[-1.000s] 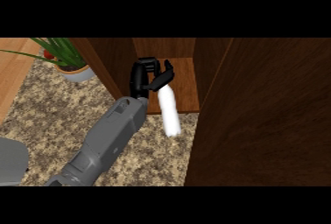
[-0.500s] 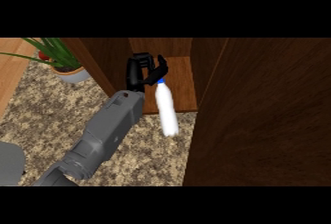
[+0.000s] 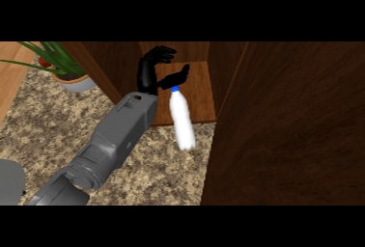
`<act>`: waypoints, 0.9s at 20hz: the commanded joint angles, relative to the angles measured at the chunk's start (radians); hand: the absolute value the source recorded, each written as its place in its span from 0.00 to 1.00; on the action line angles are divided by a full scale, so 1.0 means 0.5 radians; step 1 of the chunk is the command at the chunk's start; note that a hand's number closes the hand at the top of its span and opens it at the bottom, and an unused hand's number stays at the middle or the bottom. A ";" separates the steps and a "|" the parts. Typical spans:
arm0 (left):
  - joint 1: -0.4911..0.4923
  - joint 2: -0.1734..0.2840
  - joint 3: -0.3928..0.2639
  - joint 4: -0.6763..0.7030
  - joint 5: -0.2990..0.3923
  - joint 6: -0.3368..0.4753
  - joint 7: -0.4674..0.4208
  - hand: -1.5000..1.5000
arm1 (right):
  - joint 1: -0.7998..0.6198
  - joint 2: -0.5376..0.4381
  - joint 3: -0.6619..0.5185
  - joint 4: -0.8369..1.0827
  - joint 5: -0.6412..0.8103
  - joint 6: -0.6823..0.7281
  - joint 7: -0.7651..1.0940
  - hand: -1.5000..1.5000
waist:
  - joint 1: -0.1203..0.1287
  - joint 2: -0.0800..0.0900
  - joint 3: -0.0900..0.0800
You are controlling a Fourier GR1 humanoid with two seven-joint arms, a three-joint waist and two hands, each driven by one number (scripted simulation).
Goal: Pick up the bottled water, place it into the cabinet and close the cabinet
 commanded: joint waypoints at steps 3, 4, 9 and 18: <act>-0.081 -0.022 0.079 0.068 0.035 -0.019 -0.050 0.00 | 0.013 0.040 0.063 -0.113 -0.050 0.003 0.054 0.00 | -0.031 0.014 -0.002; -0.046 -0.022 0.053 0.043 0.037 -0.014 -0.023 0.00 | 0.030 0.012 0.013 -0.081 -0.082 0.042 0.011 0.00 | -0.022 0.002 0.000; 0.052 0.031 0.143 0.069 0.066 -0.214 -0.207 0.00 | 0.083 0.011 0.012 -0.146 -0.060 0.038 0.024 0.00 | -0.002 0.004 -0.002; -0.105 -0.023 0.138 0.060 0.033 -0.334 -0.144 0.00 | 0.129 0.001 0.011 -0.170 -0.067 0.069 0.062 0.00 | -0.002 -0.005 -0.001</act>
